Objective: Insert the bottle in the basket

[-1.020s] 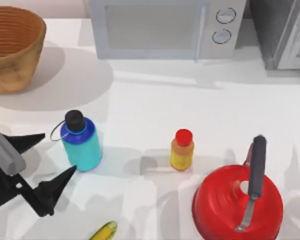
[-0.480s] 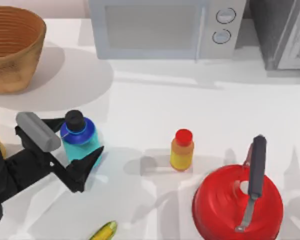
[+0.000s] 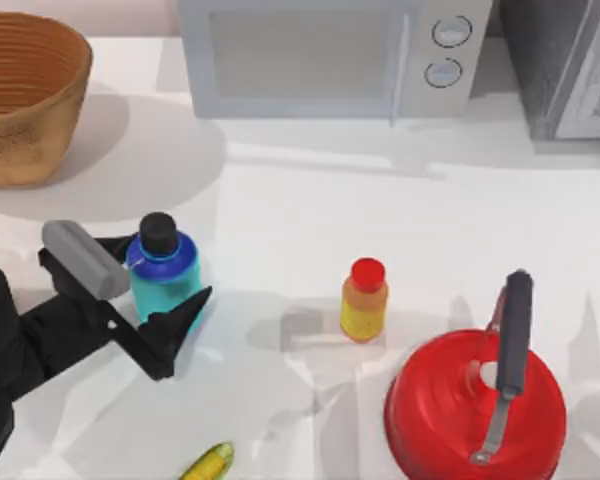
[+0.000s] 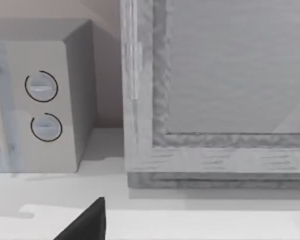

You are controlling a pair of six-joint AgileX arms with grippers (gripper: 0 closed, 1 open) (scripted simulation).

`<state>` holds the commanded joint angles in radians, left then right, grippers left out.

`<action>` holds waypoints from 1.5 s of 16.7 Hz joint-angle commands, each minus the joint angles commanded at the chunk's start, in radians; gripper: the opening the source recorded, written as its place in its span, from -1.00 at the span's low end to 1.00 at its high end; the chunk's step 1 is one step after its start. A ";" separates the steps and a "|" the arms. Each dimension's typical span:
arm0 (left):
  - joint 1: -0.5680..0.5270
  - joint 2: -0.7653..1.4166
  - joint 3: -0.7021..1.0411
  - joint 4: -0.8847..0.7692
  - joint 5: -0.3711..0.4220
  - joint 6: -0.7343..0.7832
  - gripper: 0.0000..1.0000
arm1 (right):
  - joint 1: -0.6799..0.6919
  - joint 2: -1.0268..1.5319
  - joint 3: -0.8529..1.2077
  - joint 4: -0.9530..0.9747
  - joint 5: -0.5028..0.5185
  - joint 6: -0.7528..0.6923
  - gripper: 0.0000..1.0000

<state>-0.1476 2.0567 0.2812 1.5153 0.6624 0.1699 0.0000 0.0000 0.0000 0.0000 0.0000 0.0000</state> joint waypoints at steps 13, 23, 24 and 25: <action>0.000 0.000 0.000 0.000 0.000 0.000 -1.00 | 0.000 0.000 0.000 0.000 0.000 0.000 1.00; 0.019 -0.024 0.059 -0.055 0.036 0.016 -1.00 | 0.000 0.000 0.000 0.000 0.000 0.000 1.00; 0.031 -0.037 0.097 -0.092 0.059 0.025 -1.00 | 0.000 0.000 0.000 0.000 0.000 0.000 1.00; 0.045 -0.053 0.145 -0.137 0.085 0.035 -1.00 | 0.000 0.000 0.000 0.000 0.000 0.000 1.00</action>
<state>-0.1030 2.0041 0.4258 1.3782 0.7475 0.2053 0.0000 0.0000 0.0000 0.0000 0.0000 0.0000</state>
